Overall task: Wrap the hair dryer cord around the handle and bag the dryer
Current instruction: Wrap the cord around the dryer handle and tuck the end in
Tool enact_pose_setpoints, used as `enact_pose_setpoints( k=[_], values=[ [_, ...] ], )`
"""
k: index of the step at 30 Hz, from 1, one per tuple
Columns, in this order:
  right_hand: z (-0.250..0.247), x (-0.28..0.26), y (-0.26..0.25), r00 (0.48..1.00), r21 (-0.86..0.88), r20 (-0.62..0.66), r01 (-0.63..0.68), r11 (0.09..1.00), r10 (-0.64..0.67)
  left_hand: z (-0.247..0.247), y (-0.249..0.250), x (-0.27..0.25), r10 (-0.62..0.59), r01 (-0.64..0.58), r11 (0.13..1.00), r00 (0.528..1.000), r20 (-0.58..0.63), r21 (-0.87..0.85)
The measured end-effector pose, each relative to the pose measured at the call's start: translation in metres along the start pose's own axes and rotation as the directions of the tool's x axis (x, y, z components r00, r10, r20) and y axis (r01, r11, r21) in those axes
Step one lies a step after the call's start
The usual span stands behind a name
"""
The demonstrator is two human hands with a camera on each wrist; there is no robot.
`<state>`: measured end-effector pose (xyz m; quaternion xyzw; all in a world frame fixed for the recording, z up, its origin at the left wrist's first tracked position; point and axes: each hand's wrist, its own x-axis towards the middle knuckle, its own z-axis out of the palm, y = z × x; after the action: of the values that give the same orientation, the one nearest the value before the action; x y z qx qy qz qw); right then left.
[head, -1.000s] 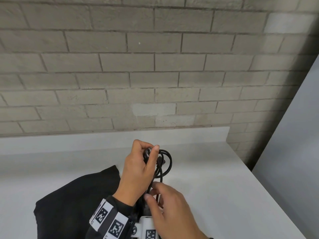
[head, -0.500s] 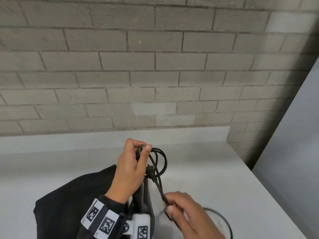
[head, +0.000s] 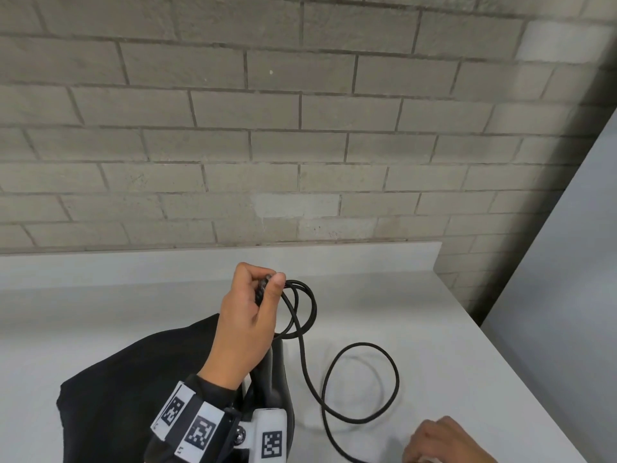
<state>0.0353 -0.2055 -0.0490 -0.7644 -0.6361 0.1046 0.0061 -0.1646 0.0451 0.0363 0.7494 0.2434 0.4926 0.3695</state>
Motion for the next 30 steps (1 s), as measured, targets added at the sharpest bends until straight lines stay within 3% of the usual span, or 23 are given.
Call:
enact_pose_setpoints(
  k=[3, 4, 7, 9, 14, 17, 18, 20, 22, 27, 30],
  values=[
    [-0.004, 0.010, -0.010, 0.992, 0.197, -0.126, 0.007, 0.980, 0.018, 0.003, -0.001, -0.001, 0.007, -0.007, 1.000, 1.000, -0.010, -0.004],
    [-0.011, 0.015, -0.023, 0.972, 0.286, -0.228, 0.015, 0.958, 0.052, 0.004, -0.002, -0.002, 0.007, -0.008, 1.000, 1.000, -0.015, -0.013],
    [-0.033, 0.034, -0.075, 0.831, 0.589, -0.512, 0.156, 0.793, 0.218, 0.008, 0.000, -0.004, 0.008, -0.009, 0.999, 1.000, -0.027, -0.041],
    [-0.048, 0.054, -0.103, 0.791, 0.732, -0.521, 0.221, 0.645, 0.321, 0.010, 0.003, -0.007, 0.015, -0.017, 0.998, 1.000, -0.027, -0.054],
    [-0.082, 0.091, -0.142, 0.837, 0.904, -0.403, 0.300, 0.305, 0.370, 0.014, 0.005, -0.013, 0.022, -0.023, 0.996, 1.000, -0.009, -0.085],
    [-0.094, 0.101, -0.137, 0.903, 0.949, -0.276, 0.309, -0.054, 0.329, 0.009, 0.002, -0.013, 0.014, -0.016, 0.996, 0.999, -0.030, -0.088],
    [-0.097, 0.101, -0.132, 0.926, 0.946, -0.254, 0.298, -0.129, 0.279, 0.006, 0.001, -0.013, 0.006, -0.010, 0.995, 0.999, -0.032, -0.099],
    [-0.099, 0.101, -0.126, 0.951, 0.949, -0.242, 0.273, -0.155, 0.193, 0.005, 0.001, -0.013, -0.001, -0.001, 0.994, 1.000, -0.013, -0.113],
    [-0.098, 0.102, -0.123, 0.955, 0.954, -0.259, 0.277, -0.117, 0.147, 0.007, 0.004, -0.014, -0.003, 0.005, 0.994, 1.000, 0.014, -0.112],
    [-0.101, 0.106, -0.118, 0.931, 0.920, -0.353, 0.328, 0.214, 0.090, 0.007, 0.006, -0.011, -0.019, 0.024, 0.985, 0.999, 0.031, -0.173],
    [-0.102, 0.107, -0.115, 0.930, 0.909, -0.364, 0.343, 0.238, 0.051, 0.005, 0.003, -0.008, -0.008, 0.009, 0.991, 1.000, 0.008, -0.133]
  ],
)
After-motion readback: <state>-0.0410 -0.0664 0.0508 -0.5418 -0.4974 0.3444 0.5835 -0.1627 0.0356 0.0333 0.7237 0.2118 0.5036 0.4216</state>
